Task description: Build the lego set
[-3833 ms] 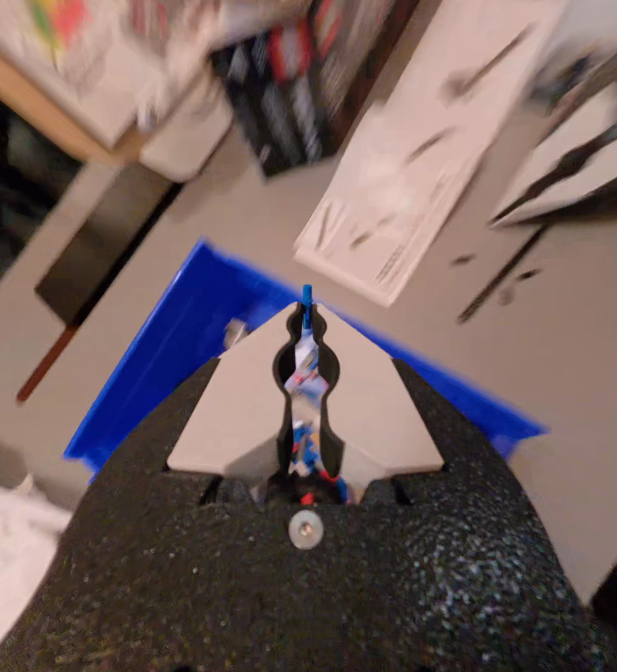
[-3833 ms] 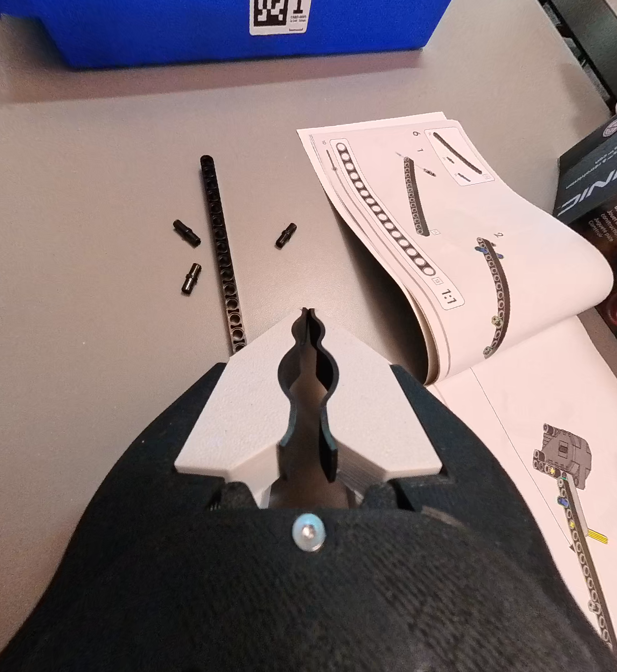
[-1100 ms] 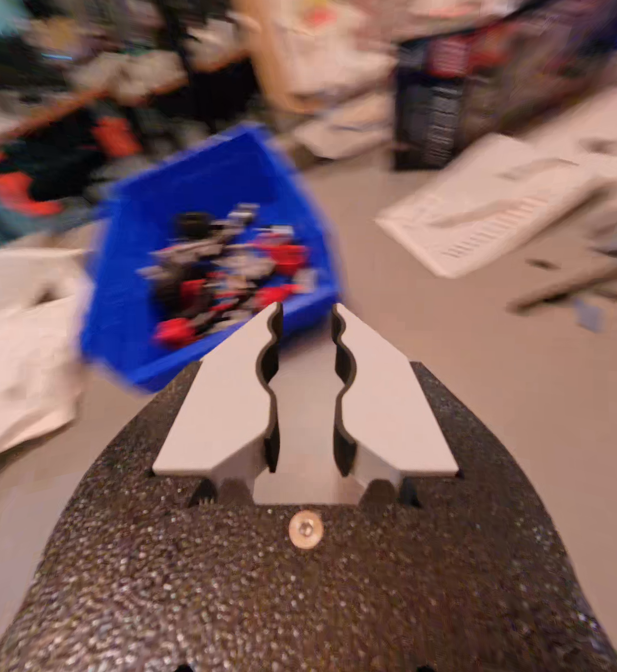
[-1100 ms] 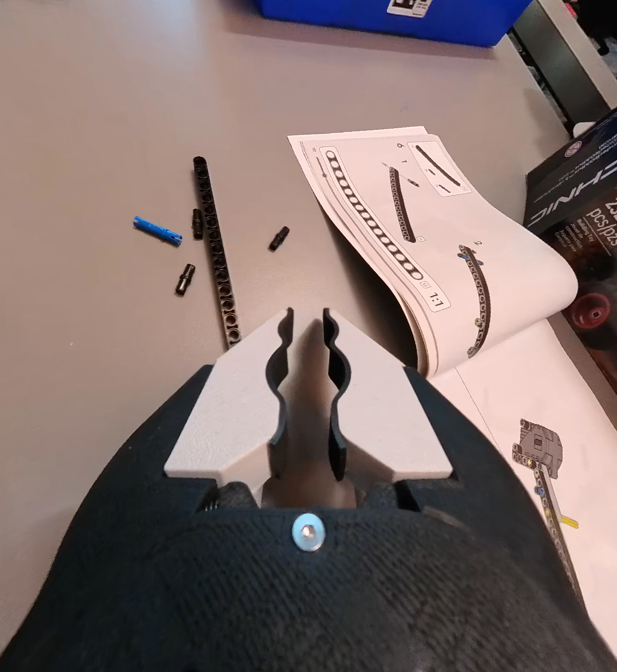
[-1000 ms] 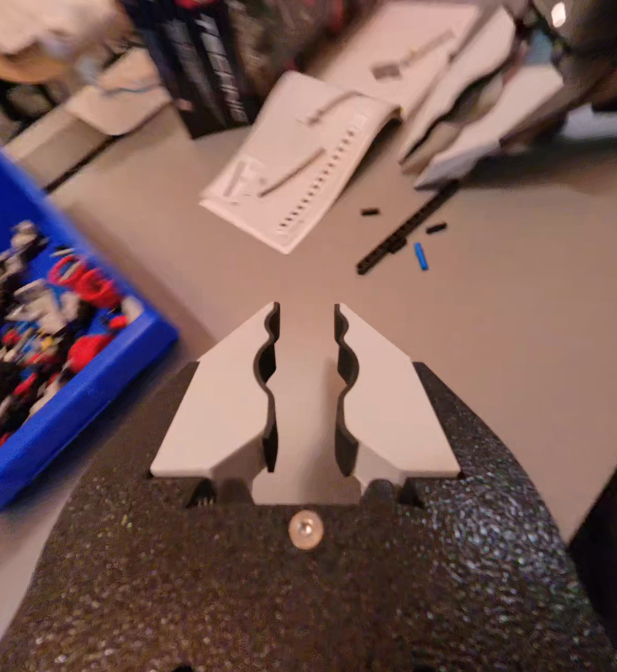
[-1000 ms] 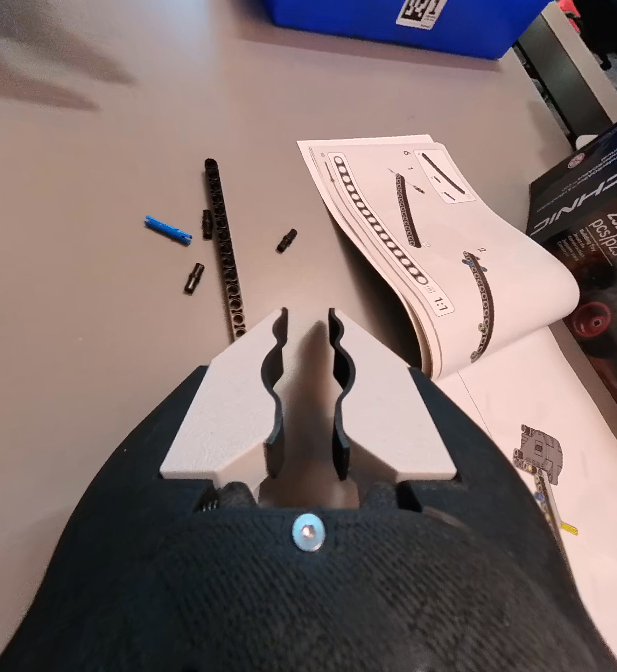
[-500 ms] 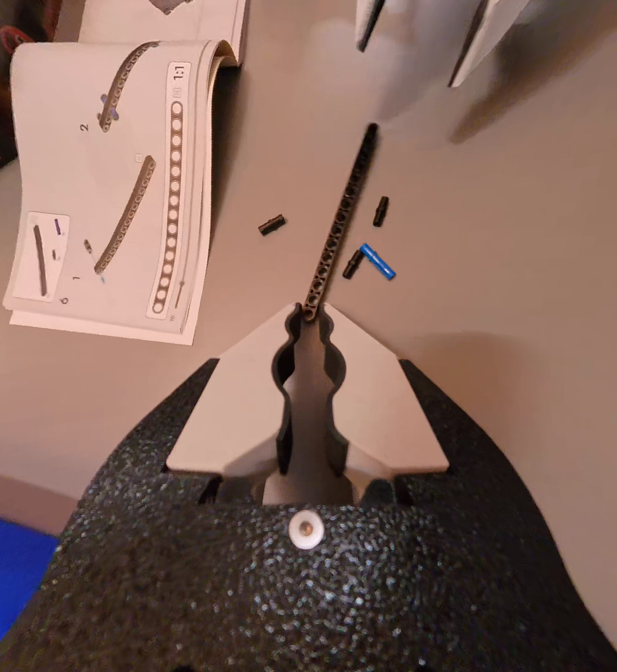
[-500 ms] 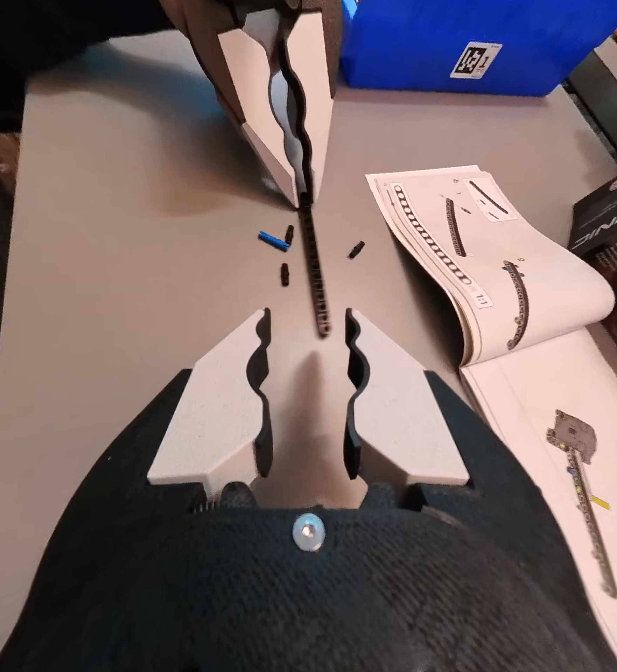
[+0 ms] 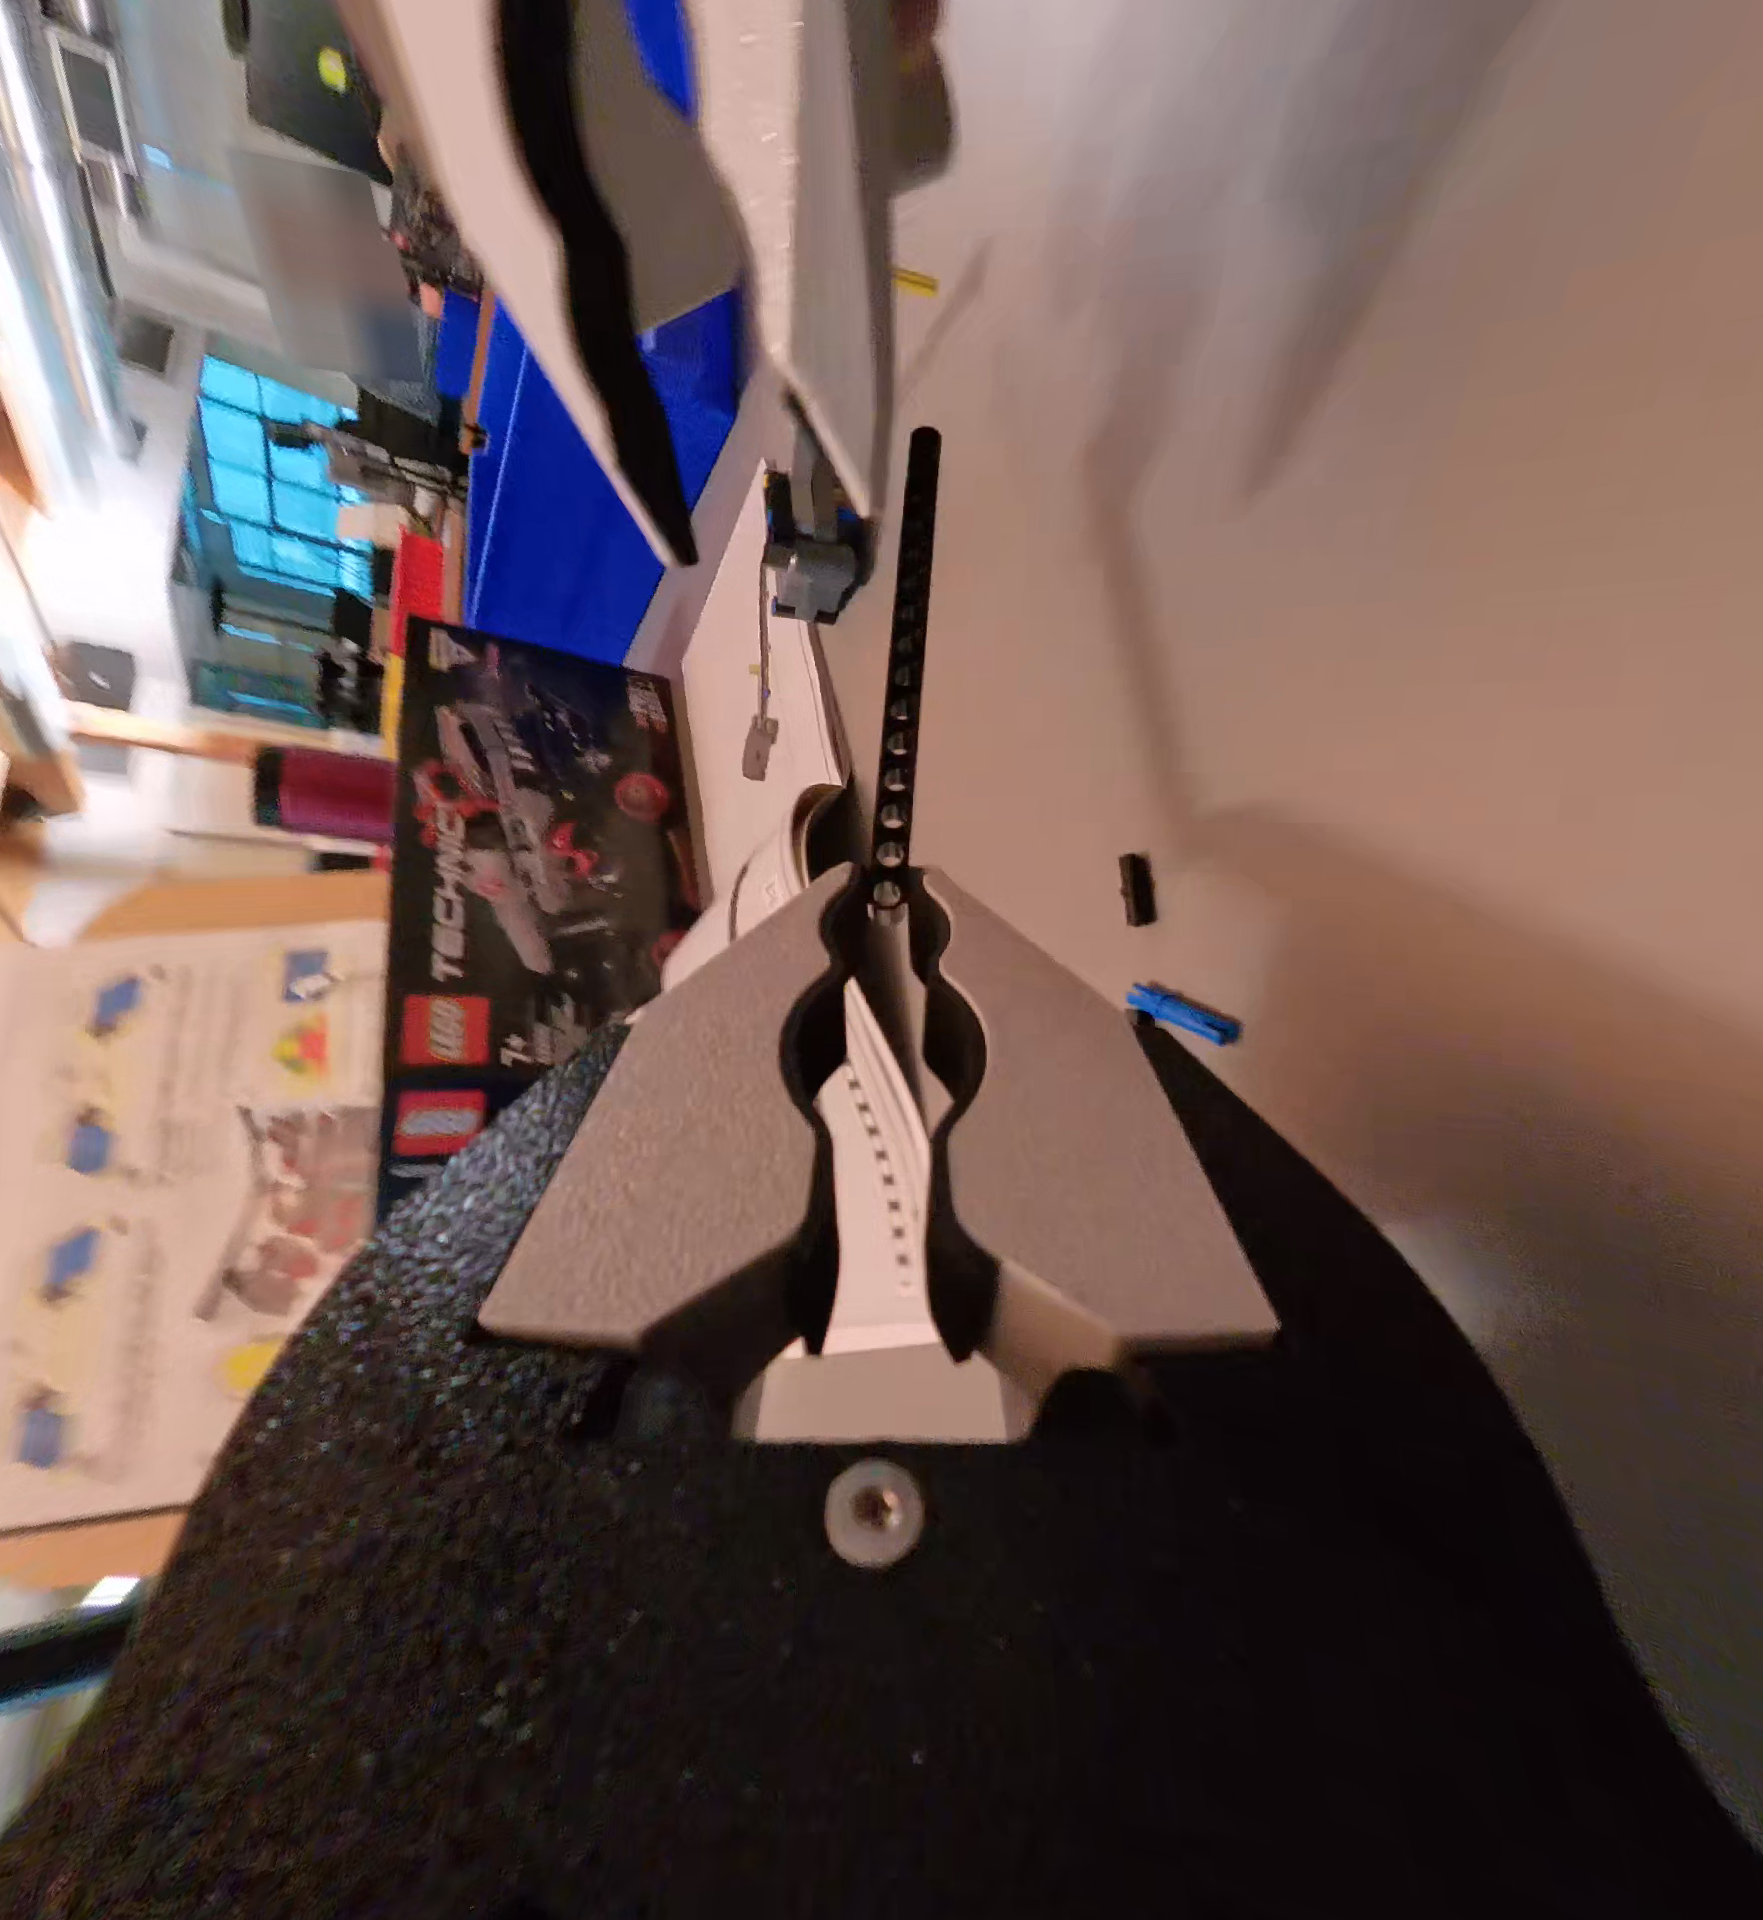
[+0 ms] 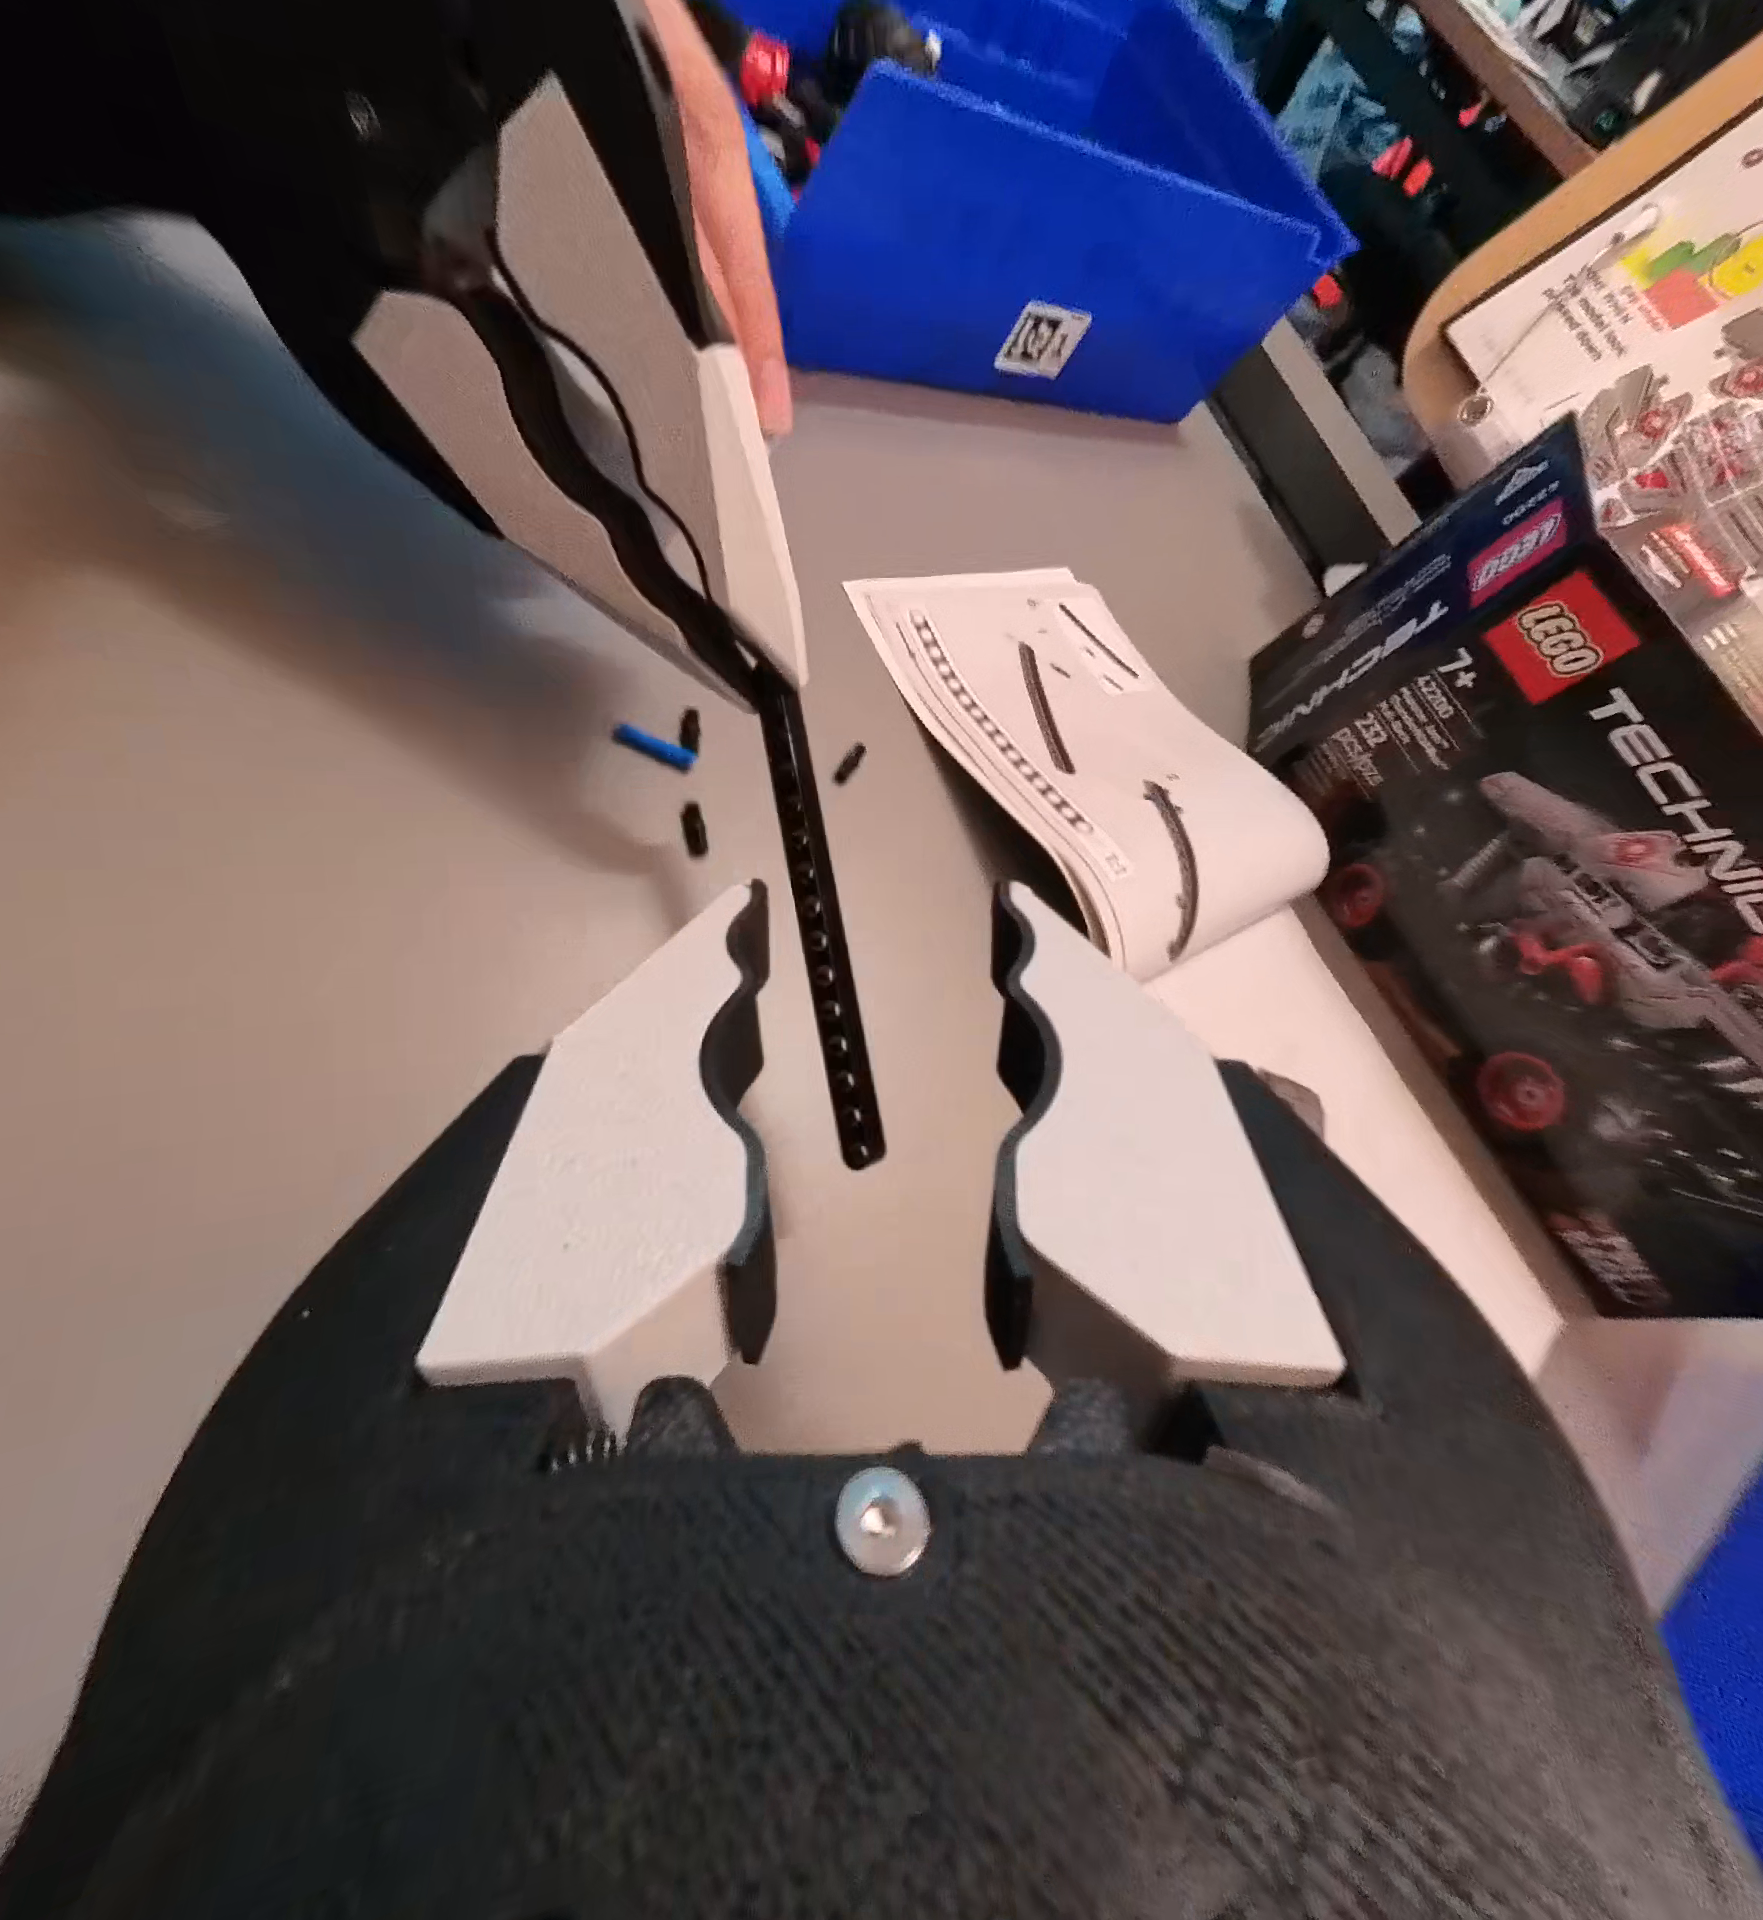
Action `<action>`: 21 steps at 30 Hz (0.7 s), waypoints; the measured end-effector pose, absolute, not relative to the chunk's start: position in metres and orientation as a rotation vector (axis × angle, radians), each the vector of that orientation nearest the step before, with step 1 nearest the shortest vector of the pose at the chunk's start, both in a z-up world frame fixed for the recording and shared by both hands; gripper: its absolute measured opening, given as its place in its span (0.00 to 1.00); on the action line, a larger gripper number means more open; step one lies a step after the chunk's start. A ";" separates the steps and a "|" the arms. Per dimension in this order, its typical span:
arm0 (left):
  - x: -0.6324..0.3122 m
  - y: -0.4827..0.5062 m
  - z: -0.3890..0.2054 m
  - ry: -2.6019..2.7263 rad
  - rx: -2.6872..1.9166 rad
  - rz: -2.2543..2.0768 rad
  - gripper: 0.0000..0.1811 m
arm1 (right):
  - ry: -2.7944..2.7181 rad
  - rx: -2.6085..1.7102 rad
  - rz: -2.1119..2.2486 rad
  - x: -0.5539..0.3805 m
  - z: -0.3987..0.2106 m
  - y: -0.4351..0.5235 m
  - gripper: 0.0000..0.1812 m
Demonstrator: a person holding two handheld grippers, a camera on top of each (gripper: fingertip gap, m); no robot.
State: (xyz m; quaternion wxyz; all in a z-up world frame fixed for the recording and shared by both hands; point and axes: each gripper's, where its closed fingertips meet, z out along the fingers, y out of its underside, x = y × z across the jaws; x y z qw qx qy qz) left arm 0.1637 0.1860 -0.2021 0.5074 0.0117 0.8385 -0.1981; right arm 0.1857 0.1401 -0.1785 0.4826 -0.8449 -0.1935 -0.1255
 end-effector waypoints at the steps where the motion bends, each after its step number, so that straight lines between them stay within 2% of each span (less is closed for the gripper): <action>1: 0.165 0.183 -0.202 1.995 0.088 -0.420 0.02 | -0.492 -2.091 -0.343 0.188 -0.184 0.138 0.23; 5: 0.170 0.172 -0.201 1.902 0.248 -0.291 0.02 | -0.618 -2.187 -0.509 0.195 -0.203 0.132 0.18; 11: 0.175 0.171 -0.198 1.942 0.128 -0.371 0.02 | -0.820 -2.002 -0.926 0.199 -0.201 0.152 0.16; 15: 0.178 0.170 -0.186 1.922 0.067 -0.438 0.02 | -0.876 -1.956 -1.023 0.194 -0.207 0.164 0.24; 21: 0.178 0.156 -0.183 1.916 0.066 -0.507 0.02 | -0.820 -1.819 -1.115 0.187 -0.194 0.176 0.06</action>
